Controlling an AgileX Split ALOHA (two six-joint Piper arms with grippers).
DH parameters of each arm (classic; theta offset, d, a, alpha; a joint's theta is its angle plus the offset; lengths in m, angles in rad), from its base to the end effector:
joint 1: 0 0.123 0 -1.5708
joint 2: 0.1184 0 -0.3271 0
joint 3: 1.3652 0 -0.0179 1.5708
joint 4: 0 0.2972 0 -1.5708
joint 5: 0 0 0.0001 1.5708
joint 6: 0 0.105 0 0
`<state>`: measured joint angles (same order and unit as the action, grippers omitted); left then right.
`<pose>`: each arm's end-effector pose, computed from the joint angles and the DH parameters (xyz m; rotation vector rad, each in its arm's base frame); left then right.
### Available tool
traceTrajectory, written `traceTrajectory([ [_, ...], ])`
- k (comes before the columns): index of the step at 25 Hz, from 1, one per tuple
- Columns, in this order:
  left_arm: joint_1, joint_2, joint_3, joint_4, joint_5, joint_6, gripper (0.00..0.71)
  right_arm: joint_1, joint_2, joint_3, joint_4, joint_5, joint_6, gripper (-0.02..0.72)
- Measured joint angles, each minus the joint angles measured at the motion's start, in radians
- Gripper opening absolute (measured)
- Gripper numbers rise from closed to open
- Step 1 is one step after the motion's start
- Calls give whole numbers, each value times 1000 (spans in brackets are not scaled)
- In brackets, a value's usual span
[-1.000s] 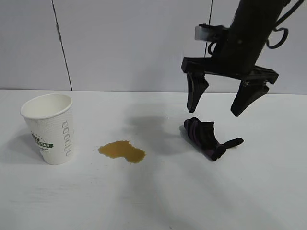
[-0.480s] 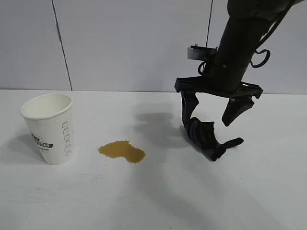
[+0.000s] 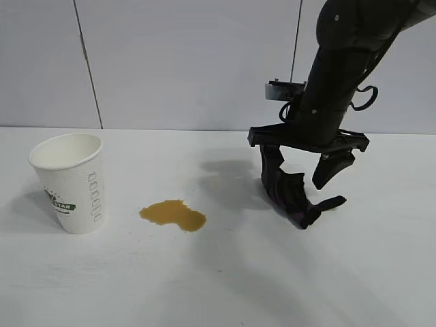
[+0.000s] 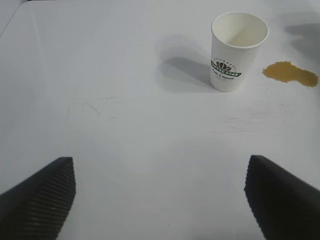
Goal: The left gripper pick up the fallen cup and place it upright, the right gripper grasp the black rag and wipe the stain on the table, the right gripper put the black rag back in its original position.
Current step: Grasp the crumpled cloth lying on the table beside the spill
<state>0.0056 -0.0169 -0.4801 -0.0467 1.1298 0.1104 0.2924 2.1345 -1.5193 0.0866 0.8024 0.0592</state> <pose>0.0023 -0.0044 0.2805 0.1148 2.1123 0.0126 0.4740 0.1495 0.1409 -0.2625 2.9010 0.1612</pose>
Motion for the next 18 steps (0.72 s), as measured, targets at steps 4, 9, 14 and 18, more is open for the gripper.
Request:
traceTrajectory([
  [4,0,0,0,0,0,0,659,0,16,0,-1,-3,0,547],
  [9,0,0,0,0,0,0,659,0,24,0,-1,-15,18,545],
  [14,0,0,0,0,0,0,659,0,24,0,-1,-16,28,347],
  [18,0,0,0,0,0,0,659,0,24,0,-1,-16,35,85],
])
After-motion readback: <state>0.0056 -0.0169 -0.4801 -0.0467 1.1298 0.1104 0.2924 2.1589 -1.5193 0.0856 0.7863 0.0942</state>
